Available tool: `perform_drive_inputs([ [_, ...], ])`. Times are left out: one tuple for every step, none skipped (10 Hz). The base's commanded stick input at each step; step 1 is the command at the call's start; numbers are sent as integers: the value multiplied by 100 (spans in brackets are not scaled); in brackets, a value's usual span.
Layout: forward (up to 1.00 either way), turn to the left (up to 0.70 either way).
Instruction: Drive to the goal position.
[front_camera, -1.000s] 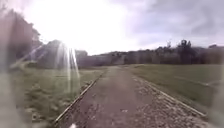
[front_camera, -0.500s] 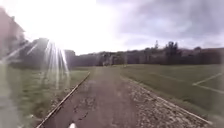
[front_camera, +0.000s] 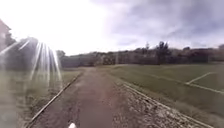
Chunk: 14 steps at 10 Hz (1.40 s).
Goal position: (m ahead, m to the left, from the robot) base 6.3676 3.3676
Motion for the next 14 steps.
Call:
perform_drive_inputs([
  [85,0],
  [85,0],
  [85,0],
  [85,0],
  [85,0],
  [85,34],
  [85,34],
  [85,0],
  [85,0],
  [85,0],
  [85,0],
  [85,0],
  [85,0],
  [85,0],
])
